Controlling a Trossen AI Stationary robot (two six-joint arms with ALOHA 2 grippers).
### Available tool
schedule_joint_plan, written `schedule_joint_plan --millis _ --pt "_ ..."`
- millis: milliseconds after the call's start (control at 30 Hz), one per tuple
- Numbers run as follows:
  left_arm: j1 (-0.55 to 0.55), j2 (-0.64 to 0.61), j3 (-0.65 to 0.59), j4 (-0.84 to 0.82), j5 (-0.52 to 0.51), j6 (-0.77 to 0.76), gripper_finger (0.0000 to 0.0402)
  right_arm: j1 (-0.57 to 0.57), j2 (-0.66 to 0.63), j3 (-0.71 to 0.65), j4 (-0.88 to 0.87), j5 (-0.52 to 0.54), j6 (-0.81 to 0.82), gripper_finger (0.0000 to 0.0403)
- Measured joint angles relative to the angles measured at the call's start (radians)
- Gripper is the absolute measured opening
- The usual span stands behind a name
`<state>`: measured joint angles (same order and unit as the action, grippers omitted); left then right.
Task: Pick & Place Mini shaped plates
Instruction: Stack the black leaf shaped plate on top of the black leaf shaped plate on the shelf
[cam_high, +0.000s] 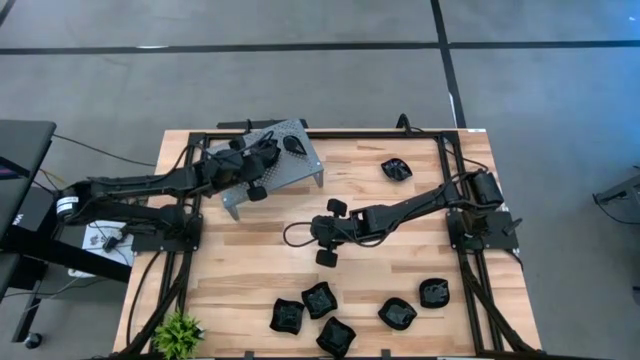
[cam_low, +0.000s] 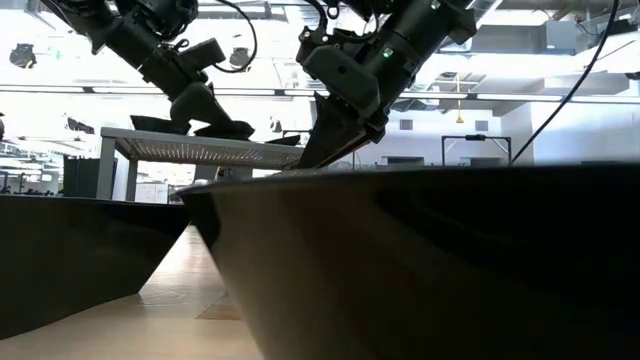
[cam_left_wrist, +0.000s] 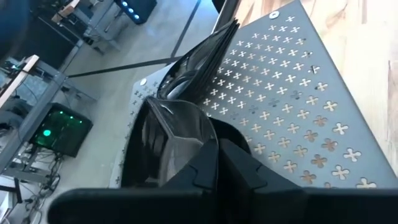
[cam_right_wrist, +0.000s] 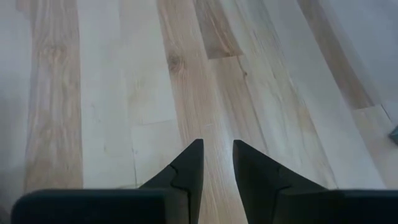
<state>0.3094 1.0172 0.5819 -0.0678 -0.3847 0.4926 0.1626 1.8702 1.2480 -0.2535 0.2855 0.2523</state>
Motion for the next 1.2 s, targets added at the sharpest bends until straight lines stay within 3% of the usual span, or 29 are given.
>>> schedule_joint_plan --millis 333,633,733,900,1200 --pt "-0.035 -0.003 0.000 0.008 -0.008 0.000 0.0069 0.008 0.000 0.000 0.000 0.000 0.001 0.0082" --pt "-0.252 -0.074 0.000 0.034 -0.010 -0.042 0.0087 0.015 0.000 0.000 0.001 0.000 0.003 0.0082" --pt "-0.360 -0.094 0.000 0.033 0.077 -0.117 0.0087 0.022 0.000 0.000 0.001 0.000 0.003 0.0082" --pt "-0.509 -0.086 -0.025 0.032 0.317 -0.214 0.0088 0.035 0.000 0.000 0.009 -0.008 0.009 0.0082" --pt "-0.668 -0.040 -0.089 0.043 0.330 -0.449 0.0088 0.049 0.000 0.000 0.118 -0.032 0.012 0.0082"
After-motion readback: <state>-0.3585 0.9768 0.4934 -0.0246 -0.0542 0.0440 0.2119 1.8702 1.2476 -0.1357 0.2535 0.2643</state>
